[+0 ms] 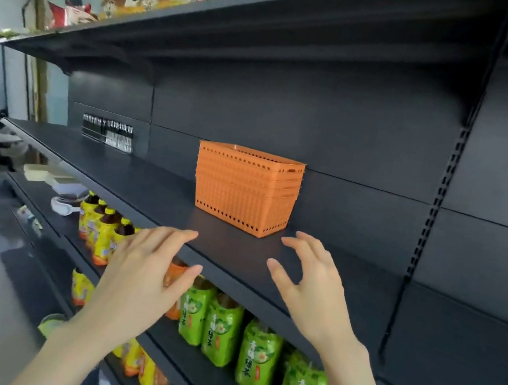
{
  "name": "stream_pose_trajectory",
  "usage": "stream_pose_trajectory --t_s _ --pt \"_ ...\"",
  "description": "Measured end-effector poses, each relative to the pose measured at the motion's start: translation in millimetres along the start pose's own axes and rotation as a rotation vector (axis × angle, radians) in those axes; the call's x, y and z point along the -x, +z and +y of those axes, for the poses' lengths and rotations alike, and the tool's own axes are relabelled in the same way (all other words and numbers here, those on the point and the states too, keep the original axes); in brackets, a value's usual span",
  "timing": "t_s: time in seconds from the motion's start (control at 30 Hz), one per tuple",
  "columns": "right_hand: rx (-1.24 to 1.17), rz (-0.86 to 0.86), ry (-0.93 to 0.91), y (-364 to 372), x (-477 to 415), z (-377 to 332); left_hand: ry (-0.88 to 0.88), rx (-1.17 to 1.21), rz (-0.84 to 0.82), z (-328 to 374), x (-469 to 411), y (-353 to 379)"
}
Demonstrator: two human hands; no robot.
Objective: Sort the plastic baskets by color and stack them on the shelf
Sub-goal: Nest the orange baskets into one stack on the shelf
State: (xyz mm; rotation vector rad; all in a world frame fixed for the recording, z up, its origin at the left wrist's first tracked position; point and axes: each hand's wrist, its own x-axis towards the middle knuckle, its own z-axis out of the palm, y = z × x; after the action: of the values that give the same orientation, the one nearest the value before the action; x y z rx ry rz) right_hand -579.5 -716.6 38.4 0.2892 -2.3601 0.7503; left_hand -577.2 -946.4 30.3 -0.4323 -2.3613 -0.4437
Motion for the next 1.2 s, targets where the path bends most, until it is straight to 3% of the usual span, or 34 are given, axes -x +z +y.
stream_pose_trajectory --t_s 0.27,0.47,0.6,0.83,0.97,1.2 --pt "0.026 0.087 0.135 97.9 -73.3 -30.0 0.135 0.038 -0.084 -128.5 -89.2 37.1" --pt "0.095 0.151 0.252 141.6 -128.6 -12.2 0.106 0.385 -0.111 -177.3 -162.4 90.0" --pt "0.114 0.219 0.304 158.5 -168.7 6.5 0.077 0.471 -0.102 -198.2 -207.8 130.5" --pt "0.004 0.360 0.387 180.3 -221.0 30.8 -0.124 0.666 -0.069 -228.7 -281.7 186.7" --pt "-0.011 0.360 0.441 192.7 -234.4 43.1 -0.199 0.825 -0.217 -234.5 -313.9 211.2" --pt "-0.199 0.436 0.541 202.4 -256.1 48.1 -0.199 1.132 -0.329 -242.6 -351.3 241.9"
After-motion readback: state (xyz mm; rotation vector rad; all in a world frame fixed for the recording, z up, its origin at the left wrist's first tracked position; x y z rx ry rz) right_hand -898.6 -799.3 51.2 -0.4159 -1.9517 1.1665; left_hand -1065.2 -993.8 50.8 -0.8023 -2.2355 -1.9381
